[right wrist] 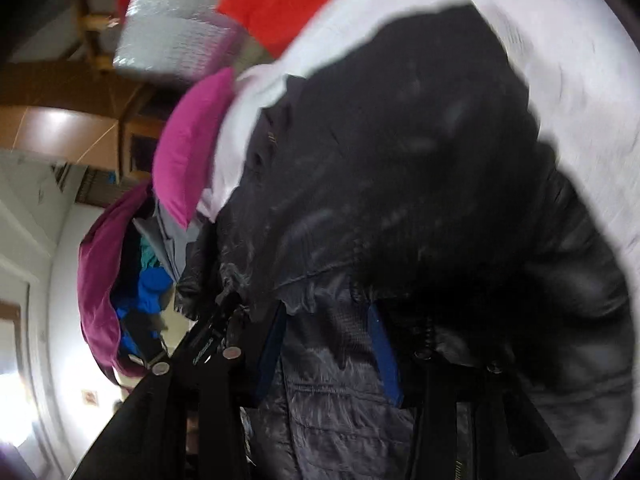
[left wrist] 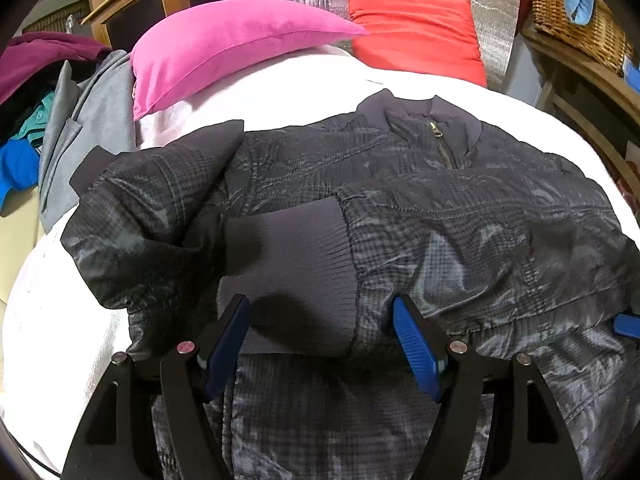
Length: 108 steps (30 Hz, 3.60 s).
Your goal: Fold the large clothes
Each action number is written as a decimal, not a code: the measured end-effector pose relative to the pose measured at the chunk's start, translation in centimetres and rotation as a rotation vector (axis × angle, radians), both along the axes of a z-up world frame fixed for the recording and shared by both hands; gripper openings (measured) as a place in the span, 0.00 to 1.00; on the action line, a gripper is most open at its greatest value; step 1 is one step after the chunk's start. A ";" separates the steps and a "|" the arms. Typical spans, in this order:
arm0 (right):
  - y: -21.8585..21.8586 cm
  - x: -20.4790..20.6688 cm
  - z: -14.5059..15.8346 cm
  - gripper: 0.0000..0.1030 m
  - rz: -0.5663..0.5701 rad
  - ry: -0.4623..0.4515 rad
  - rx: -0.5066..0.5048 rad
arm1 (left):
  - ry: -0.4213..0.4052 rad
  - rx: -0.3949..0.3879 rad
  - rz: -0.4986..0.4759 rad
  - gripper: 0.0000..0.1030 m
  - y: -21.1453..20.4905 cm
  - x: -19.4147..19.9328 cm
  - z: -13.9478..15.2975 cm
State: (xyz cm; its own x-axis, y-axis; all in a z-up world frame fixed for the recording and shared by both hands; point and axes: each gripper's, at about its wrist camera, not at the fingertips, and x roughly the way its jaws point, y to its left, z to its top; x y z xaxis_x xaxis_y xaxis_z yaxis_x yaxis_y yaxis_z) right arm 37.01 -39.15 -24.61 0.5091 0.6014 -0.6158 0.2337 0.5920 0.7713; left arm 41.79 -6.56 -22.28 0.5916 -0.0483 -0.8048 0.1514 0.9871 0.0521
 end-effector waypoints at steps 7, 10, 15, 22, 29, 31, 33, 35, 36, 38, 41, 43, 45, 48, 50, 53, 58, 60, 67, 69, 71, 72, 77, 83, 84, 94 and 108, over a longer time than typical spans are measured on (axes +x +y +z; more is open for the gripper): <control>-0.4 1.7 -1.5 0.33 -0.143 -0.026 -0.003 | 0.017 0.011 0.000 0.72 -0.2 0.6 -0.9; -0.7 1.7 -0.4 0.20 -0.183 -0.090 -0.022 | 0.005 0.007 -0.002 0.72 -0.1 0.7 -0.8; 0.2 1.8 1.8 0.20 -0.150 -0.163 -0.166 | 0.008 0.030 -0.009 0.73 -0.4 1.2 -1.6; 0.3 2.6 -0.7 0.24 -0.102 -0.029 -0.149 | 0.011 0.052 -0.013 0.73 -0.7 0.8 -1.1; 2.4 1.4 1.9 0.54 0.145 -0.038 -0.263 | -0.030 -0.106 -0.052 0.73 1.4 -1.5 3.3; 2.9 0.8 2.8 0.54 0.192 -0.075 -0.274 | -0.077 -0.125 -0.058 0.73 2.3 -2.4 4.6; 2.9 0.4 3.3 0.54 0.190 -0.110 -0.265 | -0.123 -0.167 -0.037 0.73 4.0 -2.9 5.9; 3.3 0.2 3.8 0.54 0.169 -0.144 -0.264 | -0.146 -0.221 0.002 0.73 5.7 -2.9 6.7; 3.4 0.2 3.9 0.53 0.159 -0.156 -0.264 | -0.156 -0.257 0.037 0.73 7.2 -2.5 7.0; 3.4 0.4 4.0 0.54 0.121 -0.175 -0.263 | -0.160 -0.324 0.121 0.74 10.0 -2.0 7.2; 2.7 1.1 3.9 0.53 0.041 -0.194 -0.264 | -0.121 -0.402 0.240 0.75 14.4 -0.5 6.5; 2.1 1.2 3.9 0.52 -0.009 -0.212 -0.261 | -0.109 -0.447 0.304 0.75 16.6 0.3 5.8; 1.8 1.7 3.5 0.52 -0.038 -0.217 -0.245 | -0.090 -0.506 0.352 0.75 18.4 1.3 4.9; 2.2 3.1 2.5 0.52 -0.054 -0.177 -0.282 | -0.012 -0.627 0.385 0.75 20.5 3.0 3.0; 2.3 4.2 1.1 0.52 -0.039 -0.118 -0.279 | 0.035 -0.672 0.397 0.75 20.8 3.9 1.6; 2.7 4.7 1.0 0.52 -0.020 -0.104 -0.292 | 0.103 -0.778 0.385 0.75 21.0 5.2 -0.2; 2.2 4.6 1.4 0.52 -0.035 -0.142 -0.243 | 0.136 -0.914 0.383 0.75 20.9 7.0 -1.2; 2.4 4.6 0.8 0.52 -0.026 -0.125 -0.244 | 0.152 -0.975 0.391 0.75 21.1 7.8 -1.7; 3.2 4.9 0.6 0.52 -0.009 -0.120 -0.292 | 0.060 -0.957 0.386 0.24 21.3 8.9 -0.2; 3.1 4.9 0.5 0.52 -0.009 -0.118 -0.292 | 0.023 -0.910 0.388 0.15 21.0 9.1 0.2; 3.2 5.0 0.5 0.52 -0.007 -0.118 -0.296 | -0.013 -0.862 0.374 0.12 20.2 8.9 1.0; 3.2 5.0 0.5 0.52 -0.006 -0.117 -0.298 | -0.031 -0.827 0.352 0.11 19.4 8.9 1.6; 3.1 4.9 0.5 0.52 -0.009 -0.105 -0.291 | -0.102 -0.622 0.145 0.08 12.3 6.7 5.1; 2.5 4.8 0.2 0.52 -0.022 -0.095 -0.241 | -0.016 -0.449 -0.037 0.08 2.5 2.8 2.6; 2.5 4.8 0.2 0.52 -0.020 -0.095 -0.242 | 0.011 -0.415 -0.037 0.08 1.4 2.6 1.5; 2.2 4.1 0.1 0.52 0.008 -0.088 -0.226 | 0.117 -0.466 -0.016 0.49 2.8 1.5 0.0; 2.5 2.2 2.6 0.52 -0.001 -0.199 -0.222 | 0.004 -0.833 0.323 0.69 16.6 0.3 2.1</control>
State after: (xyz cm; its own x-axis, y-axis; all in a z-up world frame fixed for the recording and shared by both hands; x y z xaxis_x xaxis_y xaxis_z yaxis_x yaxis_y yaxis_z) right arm 39.25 -36.65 -22.01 0.6340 0.4622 -0.6201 0.0916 0.7512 0.6537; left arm 42.13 10.02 -20.15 0.6748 -0.4500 -0.5849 -0.1415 0.6990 -0.7010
